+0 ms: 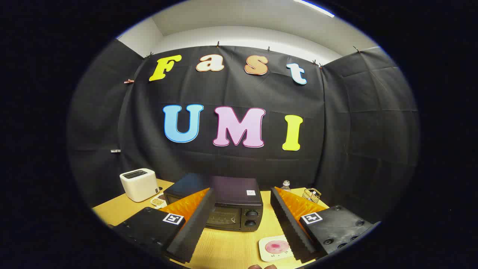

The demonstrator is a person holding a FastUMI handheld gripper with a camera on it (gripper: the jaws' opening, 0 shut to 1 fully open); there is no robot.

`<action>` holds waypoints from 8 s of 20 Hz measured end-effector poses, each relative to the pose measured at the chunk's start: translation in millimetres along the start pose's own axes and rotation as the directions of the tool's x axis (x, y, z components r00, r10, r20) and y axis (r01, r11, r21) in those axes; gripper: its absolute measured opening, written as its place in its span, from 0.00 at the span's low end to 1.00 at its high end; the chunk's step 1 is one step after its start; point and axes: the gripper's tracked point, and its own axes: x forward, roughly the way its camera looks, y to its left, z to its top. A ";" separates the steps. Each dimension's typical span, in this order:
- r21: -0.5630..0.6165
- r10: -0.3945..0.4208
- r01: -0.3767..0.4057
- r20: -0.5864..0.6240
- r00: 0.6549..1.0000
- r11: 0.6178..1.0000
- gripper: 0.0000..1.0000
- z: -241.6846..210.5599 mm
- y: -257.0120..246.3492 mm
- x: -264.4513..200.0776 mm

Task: Open the toaster oven, put the food inside, and close the toaster oven door.

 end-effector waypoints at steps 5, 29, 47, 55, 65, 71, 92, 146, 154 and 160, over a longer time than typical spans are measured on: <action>0.007 0.015 -0.015 -0.023 1.000 1.000 0.98 -5.2 11.9 2.4; 0.031 0.051 -0.049 -0.082 0.995 0.998 0.98 -39.1 90.1 52.6; 0.056 -0.038 0.054 -0.266 0.963 0.997 0.99 -148.2 121.1 150.8; 0.043 0.031 -0.018 -0.317 0.948 0.999 1.00 -162.9 128.0 109.0; 0.023 0.095 -0.093 -0.388 0.917 0.995 0.96 -208.2 128.8 45.6; 0.064 0.198 -0.192 -0.511 0.837 0.979 0.98 -259.9 129.7 9.1; 0.367 0.287 -0.006 -0.717 0.635 0.930 1.00 -255.0 -159.1 10.8; 0.549 0.187 0.456 -0.758 0.625 0.700 0.06 -289.4 -169.3 -41.1; 0.643 0.123 0.525 -0.690 0.714 0.557 0.06 -250.5 -146.6 -72.2; 0.720 0.141 0.493 -0.623 0.769 0.489 0.06 -217.7 -107.9 -74.8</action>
